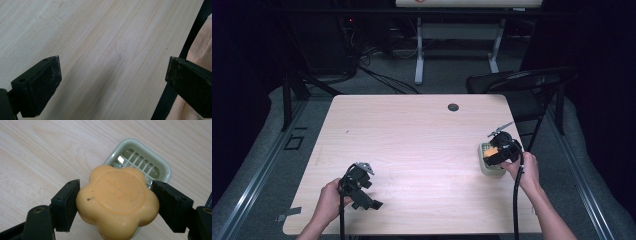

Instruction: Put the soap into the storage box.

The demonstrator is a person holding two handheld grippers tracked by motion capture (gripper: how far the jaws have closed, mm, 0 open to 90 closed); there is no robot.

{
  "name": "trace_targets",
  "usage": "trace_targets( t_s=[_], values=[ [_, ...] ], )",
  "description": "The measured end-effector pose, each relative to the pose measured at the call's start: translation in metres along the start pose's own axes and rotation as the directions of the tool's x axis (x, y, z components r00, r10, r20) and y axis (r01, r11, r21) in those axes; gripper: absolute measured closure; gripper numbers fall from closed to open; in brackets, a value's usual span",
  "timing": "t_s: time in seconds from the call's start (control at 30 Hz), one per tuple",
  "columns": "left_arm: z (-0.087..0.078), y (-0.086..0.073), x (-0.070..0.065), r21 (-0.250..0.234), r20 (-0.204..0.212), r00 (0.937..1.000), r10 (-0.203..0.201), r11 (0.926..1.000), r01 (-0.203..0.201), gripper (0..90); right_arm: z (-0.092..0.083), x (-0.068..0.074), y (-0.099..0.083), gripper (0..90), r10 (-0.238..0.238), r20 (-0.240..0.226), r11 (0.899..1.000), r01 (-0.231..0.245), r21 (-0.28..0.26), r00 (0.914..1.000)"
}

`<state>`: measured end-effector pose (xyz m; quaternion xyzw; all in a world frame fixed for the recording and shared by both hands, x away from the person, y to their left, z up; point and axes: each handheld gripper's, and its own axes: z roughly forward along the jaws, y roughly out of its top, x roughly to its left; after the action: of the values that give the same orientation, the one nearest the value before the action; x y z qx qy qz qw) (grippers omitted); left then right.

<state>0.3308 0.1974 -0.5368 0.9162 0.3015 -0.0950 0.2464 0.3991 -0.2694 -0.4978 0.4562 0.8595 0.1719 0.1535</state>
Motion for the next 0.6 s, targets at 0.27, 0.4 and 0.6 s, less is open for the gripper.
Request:
trace_targets(
  t_s=[0.27,0.4,0.6],
  values=[
    [0.0,0.0,0.0,0.0,-0.014,0.9999,0.001,1.0,-0.001,0.7,0.004,-0.004,0.002,24.9,0.012,0.002,1.0,-0.012,0.0,0.9999],
    [0.0,-0.001,0.0,0.001,-0.001,1.0,0.0,1.0,0.0,0.6,0.006,-0.006,0.003,24.9,0.016,0.009,1.0,-0.016,0.007,0.9998],
    [-0.001,-0.002,0.001,0.001,-0.002,1.0,-0.004,1.0,0.004,0.6,0.011,-0.008,0.003,24.9,0.033,0.011,0.999,-0.033,-0.007,0.9994]
  ],
)
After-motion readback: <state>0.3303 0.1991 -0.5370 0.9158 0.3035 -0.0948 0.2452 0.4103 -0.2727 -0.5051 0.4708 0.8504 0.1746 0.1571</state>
